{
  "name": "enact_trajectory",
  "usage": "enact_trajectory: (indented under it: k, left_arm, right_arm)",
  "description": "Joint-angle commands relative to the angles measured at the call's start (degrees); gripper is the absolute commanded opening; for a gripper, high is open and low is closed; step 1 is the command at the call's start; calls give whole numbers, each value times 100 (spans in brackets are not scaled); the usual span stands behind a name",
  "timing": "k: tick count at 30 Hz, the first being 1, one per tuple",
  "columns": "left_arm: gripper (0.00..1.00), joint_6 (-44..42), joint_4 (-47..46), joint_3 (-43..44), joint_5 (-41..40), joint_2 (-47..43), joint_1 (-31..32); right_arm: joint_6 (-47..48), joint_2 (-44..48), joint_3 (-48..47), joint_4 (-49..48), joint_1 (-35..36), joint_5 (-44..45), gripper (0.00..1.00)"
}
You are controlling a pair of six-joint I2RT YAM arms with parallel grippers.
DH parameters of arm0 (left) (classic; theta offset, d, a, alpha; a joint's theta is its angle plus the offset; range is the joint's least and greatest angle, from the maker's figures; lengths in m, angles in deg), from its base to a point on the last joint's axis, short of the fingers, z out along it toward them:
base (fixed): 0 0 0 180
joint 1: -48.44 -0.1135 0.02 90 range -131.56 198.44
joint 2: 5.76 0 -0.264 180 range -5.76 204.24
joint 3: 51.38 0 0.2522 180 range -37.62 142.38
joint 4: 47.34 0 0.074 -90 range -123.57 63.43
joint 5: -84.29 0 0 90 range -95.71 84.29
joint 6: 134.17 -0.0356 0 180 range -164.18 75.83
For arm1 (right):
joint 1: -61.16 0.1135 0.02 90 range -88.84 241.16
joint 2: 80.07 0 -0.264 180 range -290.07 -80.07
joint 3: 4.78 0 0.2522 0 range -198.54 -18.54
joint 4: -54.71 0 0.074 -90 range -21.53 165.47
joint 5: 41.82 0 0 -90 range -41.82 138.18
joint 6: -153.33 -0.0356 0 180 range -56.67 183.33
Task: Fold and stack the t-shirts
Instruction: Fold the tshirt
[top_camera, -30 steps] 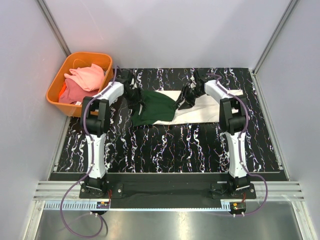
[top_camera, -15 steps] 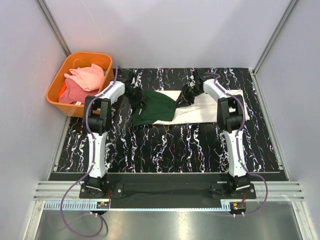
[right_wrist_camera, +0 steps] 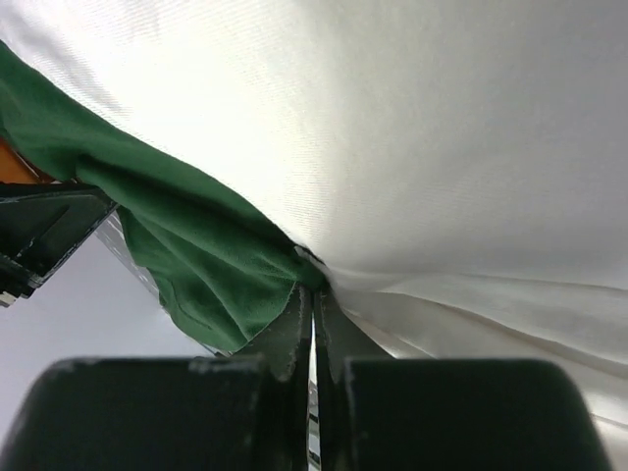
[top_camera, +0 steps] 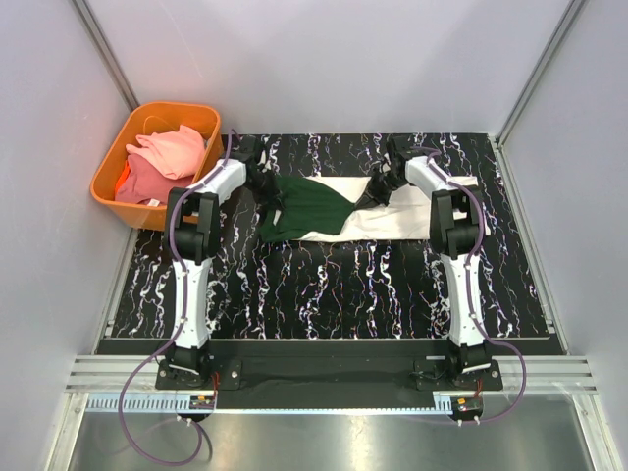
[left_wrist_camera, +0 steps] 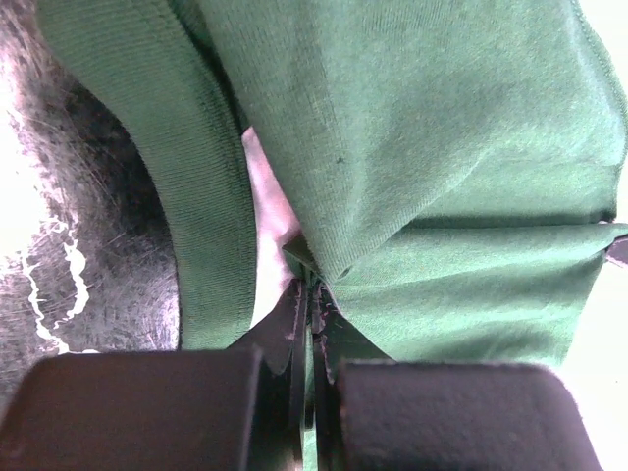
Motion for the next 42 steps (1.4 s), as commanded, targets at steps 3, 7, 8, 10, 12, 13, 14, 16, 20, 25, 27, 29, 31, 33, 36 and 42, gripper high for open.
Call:
enact_trajectory:
  k: [3, 7, 8, 10, 12, 13, 14, 16, 20, 25, 27, 29, 31, 33, 36, 42]
  left_arm:
    - [0, -172, -91, -10, -524, -343, -92]
    - [25, -234, -74, -141, -533, -659, -92]
    - [37, -251, -65, -229, -542, -825, -92]
    - [44, -269, -30, -308, -551, -1019, -92]
    - [48, -278, -30, -466, -490, -1326, -92]
    - [48, -260, -30, -528, -463, -1423, -83]
    - [48, -199, -38, -650, -385, -1503, -83]
    - [44, -129, -38, -739, -253, -1688, -22]
    - [37, 82, -91, -818, 160, -1671, 163]
    - [35, 250, -319, -1020, 319, -1477, 462]
    - [34, 258, -372, -1213, 310, -1390, 497]
    - [34, 232, -495, -1554, 250, -1337, 480]
    - [34, 110, -591, -1793, 127, -1319, 480]
    - [34, -171, -583, -2109, -216, -1293, 445]
    - [33, -444, -583, -2523, -585, -1397, 304]
    - [38, -673, -443, -2770, -973, -2371, 251]
  right_arm:
    - [235, 98, -42, -35, -100, 96, 0]
    - [323, 141, -174, 36, -109, -132, 15]
    - [331, 211, -148, 97, -109, -159, 18]
    - [401, 440, -96, 237, -109, -98, 28]
    - [472, 642, 18, 413, -100, -36, 34]
    - [455, 869, 80, 414, -100, -10, 37]
    - [446, 993, 141, 405, -100, -1, 38]
    - [411, 1230, 203, 396, -30, 8, 40]
    - [332, 1293, 133, 352, 312, -132, 42]
    - [253, 1039, 142, 133, 804, -501, 36]
    - [226, 942, 386, -94, 814, -642, 30]
    - [252, 872, 755, -306, 805, -704, 26]
    - [392, 810, 1002, -403, 805, -704, 25]
    - [480, 766, 1422, -561, 744, -678, 24]
    - [700, 731, 1802, -579, 647, -590, 23]
    - [824, 1677, 2163, -553, 620, -572, 27]
